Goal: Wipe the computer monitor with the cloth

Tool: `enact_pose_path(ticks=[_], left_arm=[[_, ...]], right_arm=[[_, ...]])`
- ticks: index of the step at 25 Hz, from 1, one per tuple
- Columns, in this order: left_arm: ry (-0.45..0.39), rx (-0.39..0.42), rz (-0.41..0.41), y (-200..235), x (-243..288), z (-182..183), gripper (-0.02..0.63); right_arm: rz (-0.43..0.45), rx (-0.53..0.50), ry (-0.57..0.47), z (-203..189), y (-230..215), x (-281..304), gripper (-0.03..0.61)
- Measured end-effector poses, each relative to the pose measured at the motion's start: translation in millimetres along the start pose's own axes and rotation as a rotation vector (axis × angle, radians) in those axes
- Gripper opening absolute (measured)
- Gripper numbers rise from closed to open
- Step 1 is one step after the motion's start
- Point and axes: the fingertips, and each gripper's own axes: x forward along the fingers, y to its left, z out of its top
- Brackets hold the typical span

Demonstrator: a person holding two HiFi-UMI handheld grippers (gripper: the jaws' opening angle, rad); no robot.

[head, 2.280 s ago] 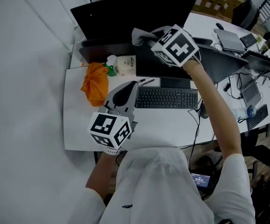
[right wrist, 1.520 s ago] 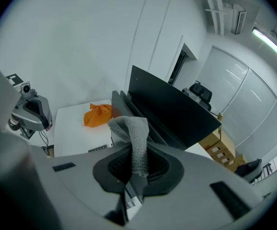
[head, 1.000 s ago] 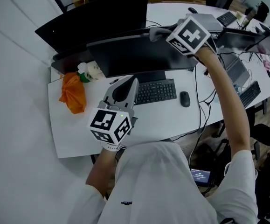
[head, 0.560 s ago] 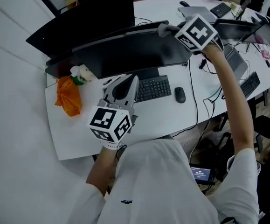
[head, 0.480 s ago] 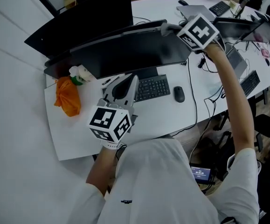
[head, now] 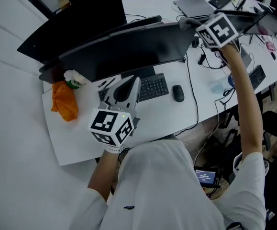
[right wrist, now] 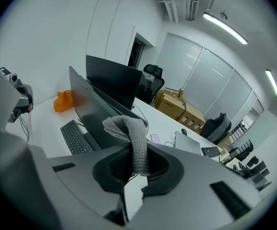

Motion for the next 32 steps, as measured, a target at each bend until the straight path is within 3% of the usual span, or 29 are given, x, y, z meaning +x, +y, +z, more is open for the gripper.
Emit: enact_pose_path(ticks=[9,17,25,32], left_arm=[[0.062,-0.009,-0.003,-10.9,17.0,-21.0,0.018],[0.116,-0.012,0.001,-13.7,28.3,-42.5,0.02],[0.175,-0.047,0.031,-4.7,23.3,-71.7,0.02],[0.233,-0.086,0.022,-3.5,21.9,-104.3,0.018]], right_arm=[[-0.007,0.105,-0.059,-37.8,-26.4,3.1,0.028],[0.034,0.131,-0.131,-65.3,-15.6,45.4,0.028],[0.084,0.057,-0.07,-104.7,14.1,94.0,0.028],[0.143,0.073,0.003,-147.3,43.1,138.3,0.028]])
